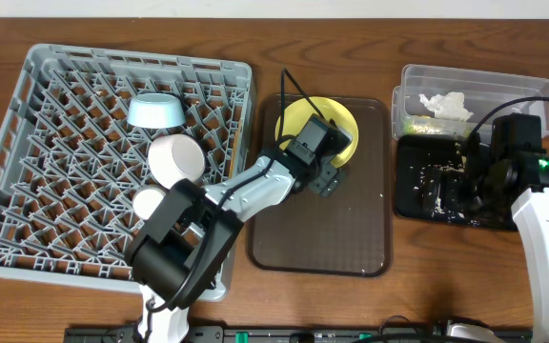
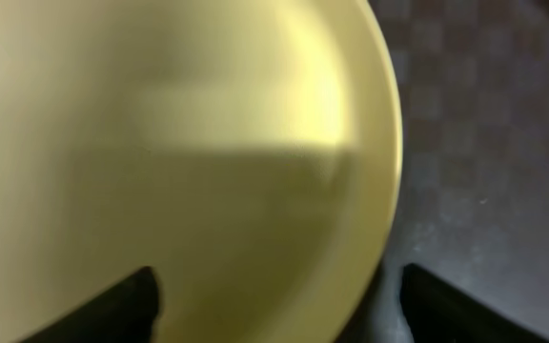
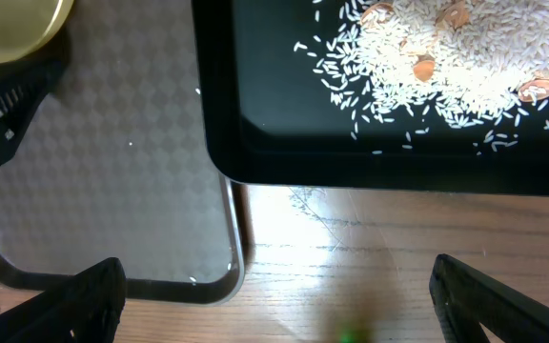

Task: Sort waste into correct bins and load items into the dishwasher
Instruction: 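Reach the left gripper to the yellow plate edge and grasp, then carry the yellow plate into the rack and stand it upright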

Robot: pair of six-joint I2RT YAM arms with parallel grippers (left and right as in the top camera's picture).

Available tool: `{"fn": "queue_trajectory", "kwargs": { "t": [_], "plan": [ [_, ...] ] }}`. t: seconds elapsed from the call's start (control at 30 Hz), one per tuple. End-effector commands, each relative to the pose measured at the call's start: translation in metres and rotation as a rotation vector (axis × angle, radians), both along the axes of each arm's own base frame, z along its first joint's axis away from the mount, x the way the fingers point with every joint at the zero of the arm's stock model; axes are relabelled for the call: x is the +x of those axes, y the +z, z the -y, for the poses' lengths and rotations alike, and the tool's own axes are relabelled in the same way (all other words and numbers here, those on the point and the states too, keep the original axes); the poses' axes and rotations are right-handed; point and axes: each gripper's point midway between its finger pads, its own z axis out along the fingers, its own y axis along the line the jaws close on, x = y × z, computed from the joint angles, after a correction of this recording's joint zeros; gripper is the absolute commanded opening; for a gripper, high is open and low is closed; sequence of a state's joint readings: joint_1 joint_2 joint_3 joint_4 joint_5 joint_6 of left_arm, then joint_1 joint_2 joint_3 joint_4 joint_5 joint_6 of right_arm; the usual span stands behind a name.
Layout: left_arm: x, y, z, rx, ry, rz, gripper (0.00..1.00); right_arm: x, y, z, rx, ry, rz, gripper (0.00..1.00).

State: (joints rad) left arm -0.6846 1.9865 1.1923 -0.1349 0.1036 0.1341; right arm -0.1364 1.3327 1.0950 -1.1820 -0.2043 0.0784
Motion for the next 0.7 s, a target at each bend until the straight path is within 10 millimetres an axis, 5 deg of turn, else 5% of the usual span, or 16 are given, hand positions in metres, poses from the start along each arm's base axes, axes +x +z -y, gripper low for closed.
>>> {"fn": "queue_trajectory", "kwargs": {
  "t": [0.0,0.37,0.57,0.67],
  "plan": [
    [-0.001,-0.005,0.003,0.019,-0.007,-0.006,0.63,0.003,0.006,0.004,-0.010,-0.003,0.025,0.99],
    [-0.018,-0.003,0.012,0.034,-0.046,-0.023,0.12,0.003,0.006,0.004,-0.010,-0.003,0.025,0.99],
    [-0.017,0.029,0.014,-0.003,-0.046,0.021,0.08,0.003,0.006,0.004,-0.010,-0.003,0.025,0.99],
    [-0.018,0.062,0.012,-0.037,-0.046,0.060,0.06,0.003,0.006,0.004,-0.010,-0.003,0.025,0.99]
  ]
}}
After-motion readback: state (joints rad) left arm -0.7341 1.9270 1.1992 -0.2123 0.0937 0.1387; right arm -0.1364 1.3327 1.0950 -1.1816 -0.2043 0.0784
